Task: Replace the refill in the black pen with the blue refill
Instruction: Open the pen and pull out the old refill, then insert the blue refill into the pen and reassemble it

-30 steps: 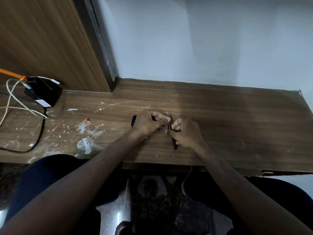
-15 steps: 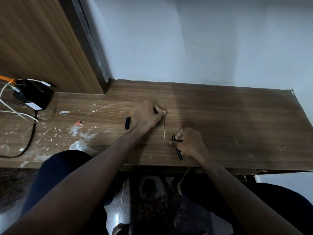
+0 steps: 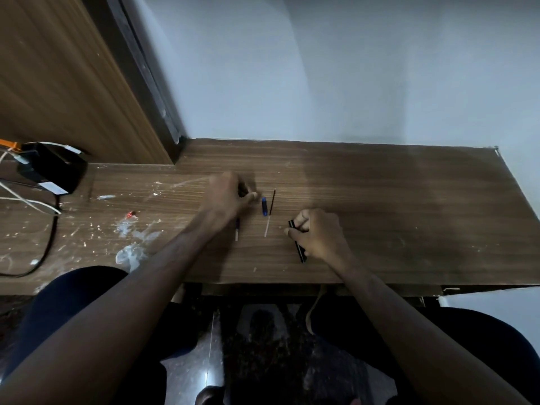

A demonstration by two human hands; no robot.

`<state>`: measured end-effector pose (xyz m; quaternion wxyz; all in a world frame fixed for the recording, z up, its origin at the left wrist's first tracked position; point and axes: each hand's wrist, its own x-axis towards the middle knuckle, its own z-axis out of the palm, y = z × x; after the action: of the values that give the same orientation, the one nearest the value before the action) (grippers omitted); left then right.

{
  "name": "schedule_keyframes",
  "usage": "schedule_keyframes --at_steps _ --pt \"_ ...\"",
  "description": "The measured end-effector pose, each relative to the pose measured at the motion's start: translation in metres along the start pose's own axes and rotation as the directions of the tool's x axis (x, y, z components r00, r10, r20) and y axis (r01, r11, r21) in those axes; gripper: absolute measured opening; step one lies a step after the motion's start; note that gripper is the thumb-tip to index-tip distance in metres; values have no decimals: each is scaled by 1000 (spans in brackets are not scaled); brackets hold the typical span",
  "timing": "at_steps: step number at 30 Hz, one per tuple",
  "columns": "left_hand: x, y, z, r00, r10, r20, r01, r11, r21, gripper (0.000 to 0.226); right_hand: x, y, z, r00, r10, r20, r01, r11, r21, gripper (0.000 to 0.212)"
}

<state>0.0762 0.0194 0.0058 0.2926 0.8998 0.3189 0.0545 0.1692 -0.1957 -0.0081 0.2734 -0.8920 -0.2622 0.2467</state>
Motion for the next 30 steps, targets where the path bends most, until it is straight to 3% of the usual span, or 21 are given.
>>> schedule_keyframes --at_steps 5,8,17,21,30 --pt "-18 -24 -11 998 -43 40 36 987 158 44 12 -9 10 996 -21 -92 26 999 46 27" --pt "-25 -20 -4 995 -57 85 35 971 236 27 19 -15 19 992 -9 -129 16 999 52 35" --pt "-21 -21 8 981 -139 134 118 982 149 17 25 -14 26 993 15 -113 -7 998 65 40" --pt "-23 -16 12 976 -139 170 119 985 124 15 22 -16 21 996 -1 -90 0 1000 -6 45" --pt "-33 3 19 982 -95 166 11 894 448 23 17 -17 18 999 -22 -31 19 997 -72 23"
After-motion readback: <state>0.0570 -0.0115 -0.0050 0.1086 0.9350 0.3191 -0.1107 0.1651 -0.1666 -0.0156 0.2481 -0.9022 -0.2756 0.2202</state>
